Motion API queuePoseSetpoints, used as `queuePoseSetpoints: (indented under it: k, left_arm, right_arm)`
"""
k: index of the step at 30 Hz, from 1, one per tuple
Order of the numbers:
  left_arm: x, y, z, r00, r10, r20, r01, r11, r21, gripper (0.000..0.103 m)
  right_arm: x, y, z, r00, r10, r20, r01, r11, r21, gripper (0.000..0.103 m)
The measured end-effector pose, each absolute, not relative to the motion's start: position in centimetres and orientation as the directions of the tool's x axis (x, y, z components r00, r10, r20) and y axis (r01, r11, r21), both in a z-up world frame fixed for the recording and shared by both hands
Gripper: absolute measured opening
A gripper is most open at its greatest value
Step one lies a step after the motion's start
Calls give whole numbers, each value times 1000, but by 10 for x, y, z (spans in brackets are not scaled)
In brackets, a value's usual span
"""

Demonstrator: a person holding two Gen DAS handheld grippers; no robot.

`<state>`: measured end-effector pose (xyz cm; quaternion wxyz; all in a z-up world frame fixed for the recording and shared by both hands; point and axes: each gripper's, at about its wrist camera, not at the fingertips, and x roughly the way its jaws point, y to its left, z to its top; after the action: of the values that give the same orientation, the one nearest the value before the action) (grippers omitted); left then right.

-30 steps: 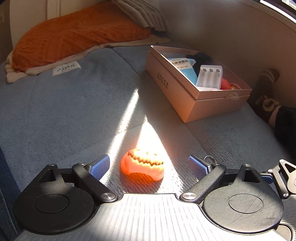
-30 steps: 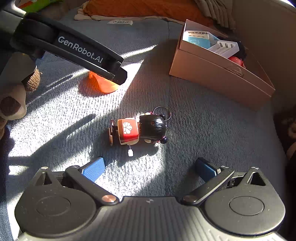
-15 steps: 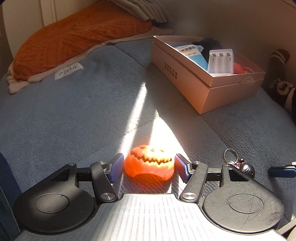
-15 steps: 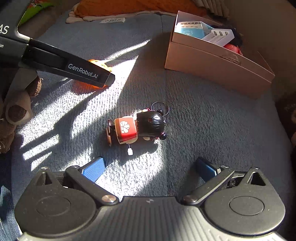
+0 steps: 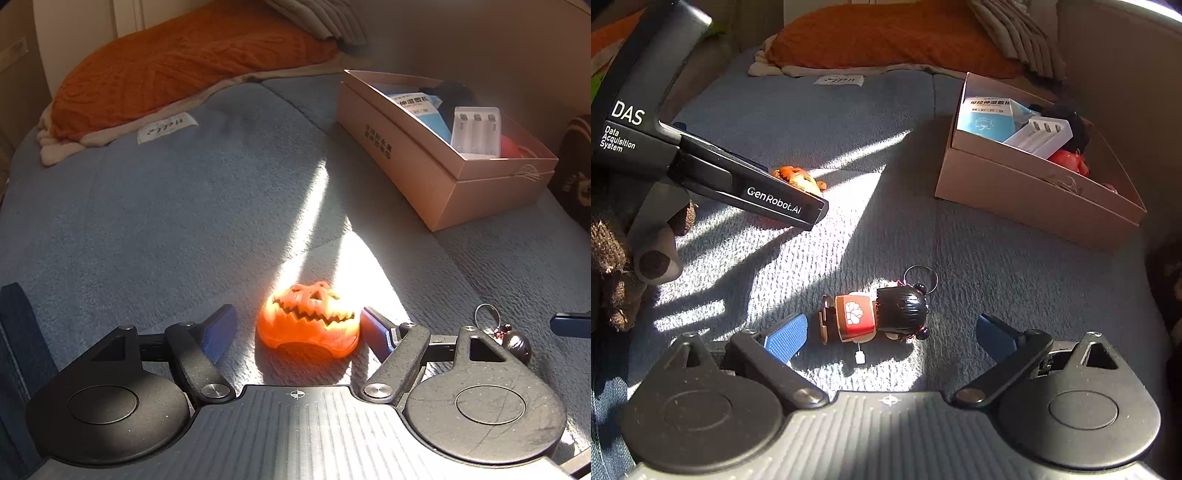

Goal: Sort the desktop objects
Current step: 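Grasp the red-and-black figure keychain with the right tool, then lift the figure keychain with the right tool while the left tool lifts the pumpkin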

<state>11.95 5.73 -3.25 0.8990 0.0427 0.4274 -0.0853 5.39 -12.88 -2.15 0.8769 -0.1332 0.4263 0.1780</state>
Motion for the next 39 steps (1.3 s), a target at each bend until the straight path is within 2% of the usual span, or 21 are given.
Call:
queuePoseSetpoints:
  k: [6, 9, 13, 16, 20, 39]
  left_arm:
    - [120, 58, -34, 618, -109, -778, 182, 983, 7, 87]
    - [121, 57, -34, 617, -107, -779, 182, 983, 9, 88]
    - [121, 58, -35, 618, -108, -779, 184, 983, 10, 88]
    - [120, 58, -35, 618, -108, -779, 184, 983, 10, 89]
    - [120, 58, -36, 617, -108, -780, 185, 983, 11, 90]
    - [119, 56, -37, 610, -122, -783, 197, 980, 1, 93]
  right_arm:
    - [51, -131, -22, 587, 175, -790, -416, 903, -109, 96]
    - [48, -129, -22, 593, 180, -785, -428, 896, -118, 91]
    - [51, -128, -24, 555, 203, -807, -447, 891, -84, 79]
    - [54, -128, -26, 550, 210, -808, -443, 894, -69, 77]
    - [57, -126, -24, 547, 225, -806, -453, 890, -59, 65]
    - [50, -119, -23, 569, 203, -797, -467, 877, -110, 65]
